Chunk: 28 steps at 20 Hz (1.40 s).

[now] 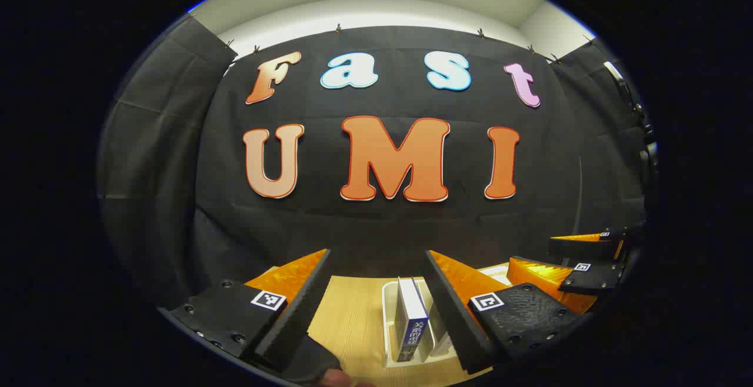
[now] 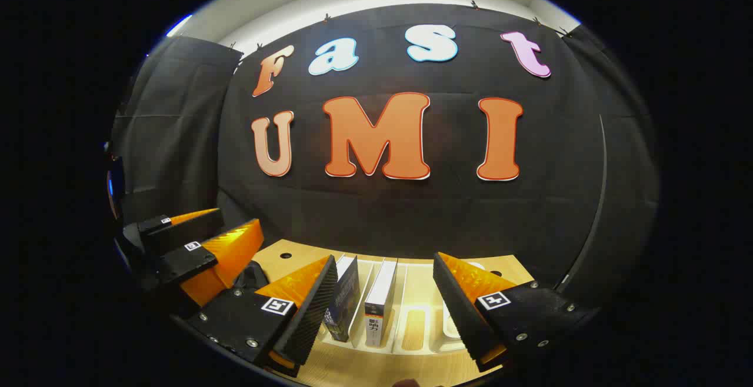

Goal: Open the schoolbag, grab two books from the bookshelf and put them into the schoolbag.

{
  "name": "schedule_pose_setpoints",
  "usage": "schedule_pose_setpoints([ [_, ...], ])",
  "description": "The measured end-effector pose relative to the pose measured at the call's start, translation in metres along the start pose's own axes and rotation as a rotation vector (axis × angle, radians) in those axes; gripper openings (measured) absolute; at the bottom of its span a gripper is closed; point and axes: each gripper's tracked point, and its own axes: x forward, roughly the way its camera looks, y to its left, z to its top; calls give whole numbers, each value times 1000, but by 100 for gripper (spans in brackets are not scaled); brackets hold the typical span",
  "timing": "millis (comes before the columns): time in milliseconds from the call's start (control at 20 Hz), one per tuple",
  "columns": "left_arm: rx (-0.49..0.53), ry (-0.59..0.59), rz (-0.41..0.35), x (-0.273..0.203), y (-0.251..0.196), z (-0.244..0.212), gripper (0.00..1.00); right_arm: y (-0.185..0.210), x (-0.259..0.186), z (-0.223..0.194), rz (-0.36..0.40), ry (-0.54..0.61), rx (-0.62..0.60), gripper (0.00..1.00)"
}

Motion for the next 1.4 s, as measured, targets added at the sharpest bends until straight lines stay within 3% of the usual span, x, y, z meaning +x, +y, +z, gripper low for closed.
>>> schedule_pose_setpoints([
  [300,-1,59,-43,3,-8,-14,99,-6,0,2,-25,12,24,98],
  [750,12,79,-28,3,-7,-17,98,-13,-4,2,-35,-11,-1,98],
  [900,65,97,26,2,-2,-21,98,-12,-5,1,-37,-13,-9,98],
  [1400,95,66,29,-4,9,-14,98,-5,-4,-5,-41,-7,-14,97],
])
